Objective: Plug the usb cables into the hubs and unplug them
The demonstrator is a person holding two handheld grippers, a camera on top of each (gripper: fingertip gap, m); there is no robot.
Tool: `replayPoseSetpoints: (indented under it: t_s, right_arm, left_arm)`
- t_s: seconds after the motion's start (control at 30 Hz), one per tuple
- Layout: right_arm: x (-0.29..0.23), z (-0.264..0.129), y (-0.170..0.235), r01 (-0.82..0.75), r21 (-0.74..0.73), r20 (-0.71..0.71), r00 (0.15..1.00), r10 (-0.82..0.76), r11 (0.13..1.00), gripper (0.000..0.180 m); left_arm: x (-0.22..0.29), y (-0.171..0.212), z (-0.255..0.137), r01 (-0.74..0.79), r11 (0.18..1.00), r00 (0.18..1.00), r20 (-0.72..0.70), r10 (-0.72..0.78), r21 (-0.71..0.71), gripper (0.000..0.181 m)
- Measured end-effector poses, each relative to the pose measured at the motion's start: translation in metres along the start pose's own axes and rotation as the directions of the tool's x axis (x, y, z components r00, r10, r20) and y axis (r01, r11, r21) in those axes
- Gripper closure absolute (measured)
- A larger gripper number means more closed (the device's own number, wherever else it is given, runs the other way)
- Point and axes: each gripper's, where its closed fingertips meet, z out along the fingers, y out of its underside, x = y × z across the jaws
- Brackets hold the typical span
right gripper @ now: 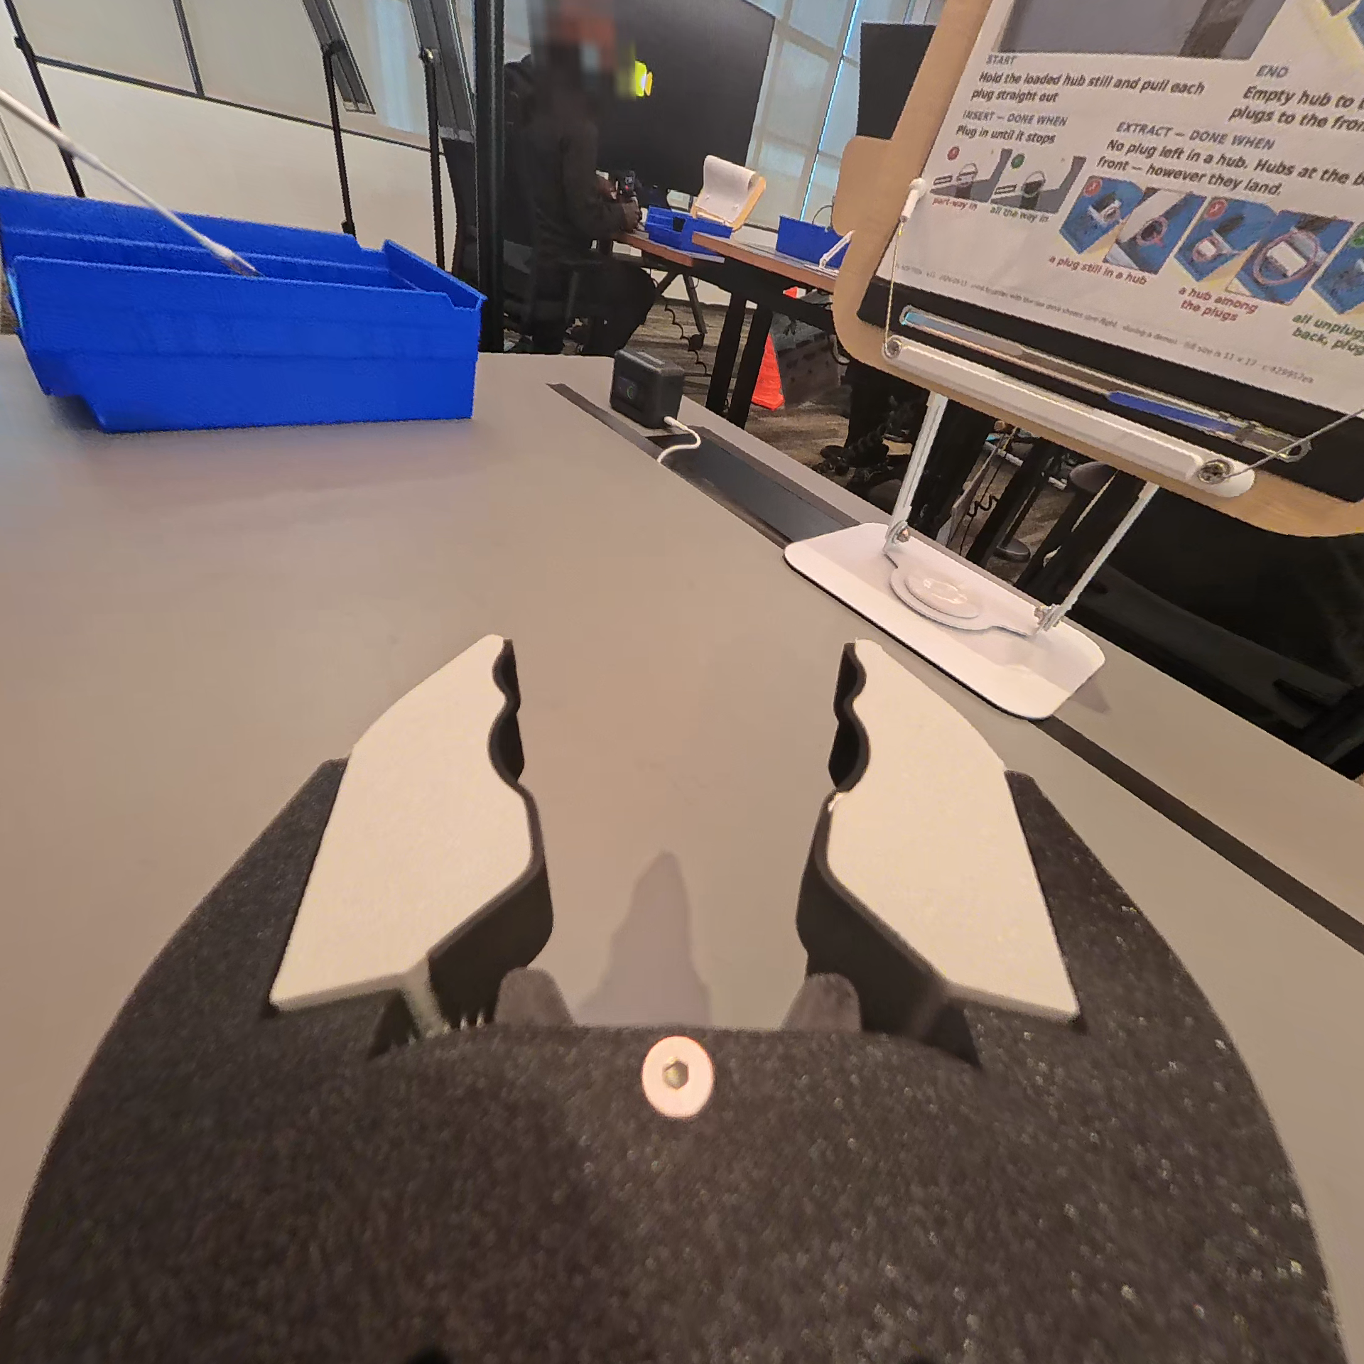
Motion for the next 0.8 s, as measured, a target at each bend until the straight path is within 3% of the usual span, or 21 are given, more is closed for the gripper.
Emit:
replayPoseSetpoints:
  t_s: [0.23, 0.43, 0.6, 0.8]
  right_arm:
    - [-0.004, 0.000, -0.004, 0.004, 0.005, 0.012, 1.000, -0.004, 1.000, 0.099]
    - [-0.013, 0.000, -0.032, 0.055, 0.059, 0.053, 0.997, -0.058, 0.997, 0.105]
    - [-0.037, -0.007, -0.081, 0.230, 0.143, 0.098, 0.965, -0.245, 0.963, 0.116]
    - [-0.067, -0.011, -0.141, 0.524, 0.187, 0.106, 0.830, -0.548, 0.831, 0.127]
  left_arm:
    - [0.015, -0.044, -0.001, 0.090, 0.988, 0.992, -0.103, -0.077, 0.125, 0.163]
    - [0.086, -0.092, 0.024, 0.169, 0.966, 0.932, -0.349, -0.093, 0.193, 0.163]
    - [0.173, -0.105, 0.071, 0.263, 0.954, 0.795, -0.592, -0.130, 0.144, 0.163]
    - [0.258, -0.075, 0.139, 0.356, 0.934, 0.601, -0.755, -0.263, -0.042, 0.164]
